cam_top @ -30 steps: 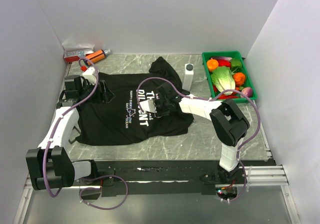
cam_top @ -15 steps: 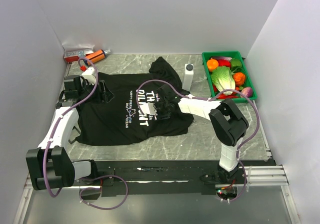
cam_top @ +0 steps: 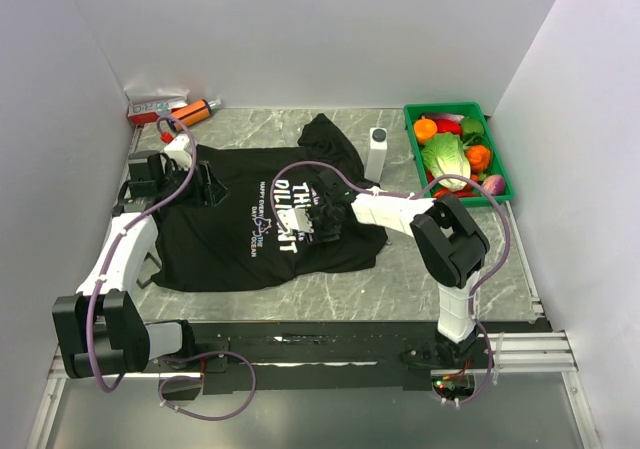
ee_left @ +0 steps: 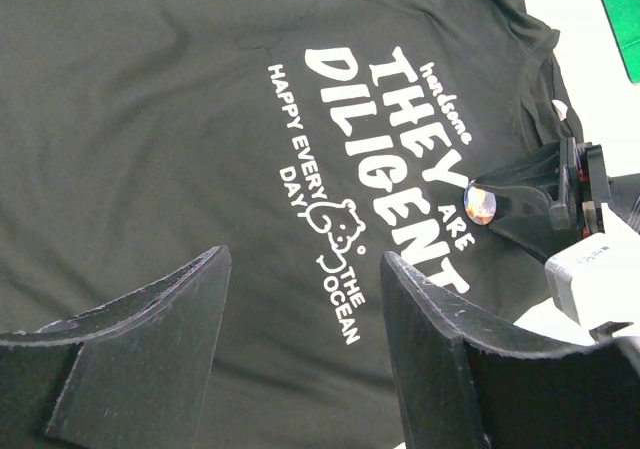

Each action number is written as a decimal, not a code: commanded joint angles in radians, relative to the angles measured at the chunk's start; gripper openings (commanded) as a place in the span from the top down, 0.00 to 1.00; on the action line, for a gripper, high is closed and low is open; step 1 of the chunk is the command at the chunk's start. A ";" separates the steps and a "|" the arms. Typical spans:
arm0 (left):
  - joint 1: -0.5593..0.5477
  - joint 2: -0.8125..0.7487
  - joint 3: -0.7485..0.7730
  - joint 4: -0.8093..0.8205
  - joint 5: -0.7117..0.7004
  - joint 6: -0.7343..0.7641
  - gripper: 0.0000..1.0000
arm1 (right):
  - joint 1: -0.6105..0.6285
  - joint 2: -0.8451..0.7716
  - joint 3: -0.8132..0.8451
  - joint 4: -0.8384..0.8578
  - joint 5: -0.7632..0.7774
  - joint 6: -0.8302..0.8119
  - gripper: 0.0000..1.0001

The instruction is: Pin the brooch onto the clothing

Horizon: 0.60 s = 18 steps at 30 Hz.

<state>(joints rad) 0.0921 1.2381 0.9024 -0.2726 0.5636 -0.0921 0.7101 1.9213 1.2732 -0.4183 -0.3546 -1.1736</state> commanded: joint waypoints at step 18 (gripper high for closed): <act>0.014 -0.002 0.020 0.046 0.025 -0.009 0.33 | 0.003 -0.008 0.058 0.170 0.076 0.101 0.61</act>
<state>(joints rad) 0.1013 1.2407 0.9024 -0.2665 0.5640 -0.0937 0.7109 1.9213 1.2781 -0.2760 -0.2623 -1.0866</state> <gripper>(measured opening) 0.668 0.414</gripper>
